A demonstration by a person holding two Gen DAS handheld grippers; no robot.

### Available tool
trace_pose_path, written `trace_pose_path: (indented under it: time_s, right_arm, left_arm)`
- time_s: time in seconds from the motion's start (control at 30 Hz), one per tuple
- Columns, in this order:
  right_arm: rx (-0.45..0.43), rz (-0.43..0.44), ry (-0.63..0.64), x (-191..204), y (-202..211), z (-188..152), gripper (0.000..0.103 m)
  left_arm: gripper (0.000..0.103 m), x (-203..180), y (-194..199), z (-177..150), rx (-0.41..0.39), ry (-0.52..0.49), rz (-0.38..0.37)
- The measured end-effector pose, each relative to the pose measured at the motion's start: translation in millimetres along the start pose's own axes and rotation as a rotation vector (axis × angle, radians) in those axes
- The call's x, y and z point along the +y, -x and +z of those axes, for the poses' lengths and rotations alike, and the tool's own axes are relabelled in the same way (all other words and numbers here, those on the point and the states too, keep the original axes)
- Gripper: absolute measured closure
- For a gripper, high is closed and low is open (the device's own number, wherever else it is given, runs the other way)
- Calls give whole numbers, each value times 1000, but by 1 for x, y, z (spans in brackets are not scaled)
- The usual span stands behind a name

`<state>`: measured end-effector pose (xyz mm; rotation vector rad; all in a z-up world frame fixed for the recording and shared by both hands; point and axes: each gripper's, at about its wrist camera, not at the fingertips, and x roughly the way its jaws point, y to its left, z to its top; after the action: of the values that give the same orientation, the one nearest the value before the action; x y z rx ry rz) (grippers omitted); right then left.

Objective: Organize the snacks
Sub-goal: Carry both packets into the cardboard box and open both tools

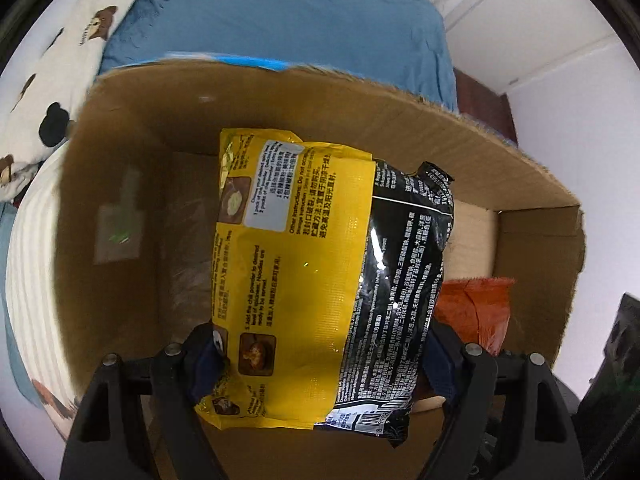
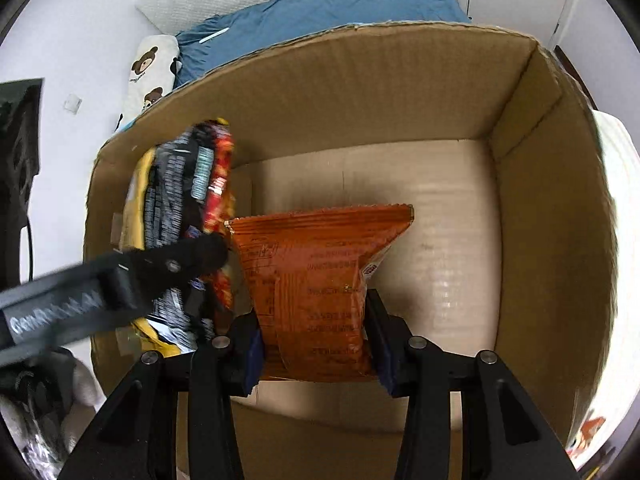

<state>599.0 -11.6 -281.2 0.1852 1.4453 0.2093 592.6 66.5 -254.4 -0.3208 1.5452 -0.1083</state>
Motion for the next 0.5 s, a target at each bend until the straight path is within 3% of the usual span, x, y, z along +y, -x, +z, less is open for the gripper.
trace_pose_path:
  time_s: [0.13, 0.27, 0.3, 0.5]
  right_arm:
    - [34, -8, 15, -3, -15, 12, 52]
    - [64, -33, 16, -13, -30, 21, 18]
    - [62, -37, 19, -14, -31, 22, 15]
    - [65, -30, -4, -25, -34, 18, 10]
  left_arm:
    - [21, -2, -22, 16, 75, -8, 26]
    - [16, -2, -26, 26, 58, -13, 53]
    - [10, -2, -24, 27, 52, -12, 42]
    - [9, -2, -2, 27, 7, -9, 27]
